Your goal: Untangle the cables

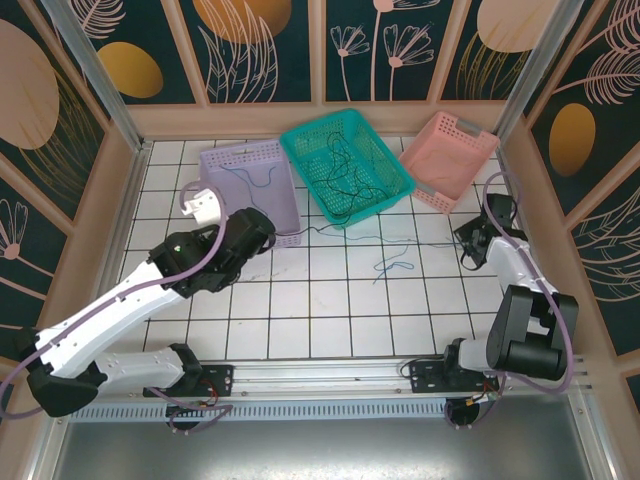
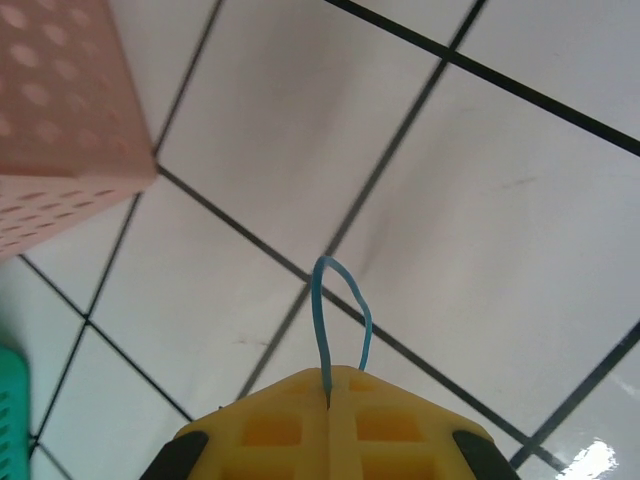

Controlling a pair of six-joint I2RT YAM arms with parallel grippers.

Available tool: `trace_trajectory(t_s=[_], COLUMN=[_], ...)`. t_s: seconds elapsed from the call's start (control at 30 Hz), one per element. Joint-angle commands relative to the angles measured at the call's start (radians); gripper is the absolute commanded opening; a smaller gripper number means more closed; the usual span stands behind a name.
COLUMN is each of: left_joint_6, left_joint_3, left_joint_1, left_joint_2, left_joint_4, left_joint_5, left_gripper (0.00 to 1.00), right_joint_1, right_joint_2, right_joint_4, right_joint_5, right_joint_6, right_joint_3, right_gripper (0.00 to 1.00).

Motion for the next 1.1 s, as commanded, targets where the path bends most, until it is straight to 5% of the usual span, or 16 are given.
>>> trace_trajectory(t_s=[0.0,0.27,0.37,0.47,0.6,0.87,1.07], left_joint_6=[-0.031,-0.112,-0.016,0.24,0.314,0.439,0.392], left_joint_3=[0.059,0.169,0.193,0.11,0.065,0.078,0.034], left_joint_1=[0.02,0.036,0.039,0.039,0.04,0.04,0.04], left_joint_2=[-0.027,-0.029,-0.046,-0.128,-0.175,-0.11,-0.036], left_joint_4=[-0.156,-0.362,-0.279,0.077,0.302,0.622,0.824], left_joint_5=[-0.143,-0.318,-0.329,-0.211,-0.096,0.263,0.459], left_gripper=[0.0,0.0,0.0,0.0,0.0,0.0,0.0], right_joint_1=[-0.011,-0.013,-0.012,0.009,0.069,0.214,0.327], right_joint_2=[0.02,0.041,0.056,0.066,0.061,-0.14,-0.275], right_joint_4=[0.027,0.031,0.056,0.075,0.036,-0.087,-0.113], right_joint_5=[0.034,0.046,0.019,-0.051,-0.07,-0.179,-0.342], right_joint_6=[-0.013,-0.014,-0.013,-0.012,-0.017,0.092,0.298], right_joint_3=[-0.026,-0.037,-0.047,-0.036,0.009,0.109,0.177], right_gripper=[0.0,0.0,0.0,0.0,0.01,0.47,0.55])
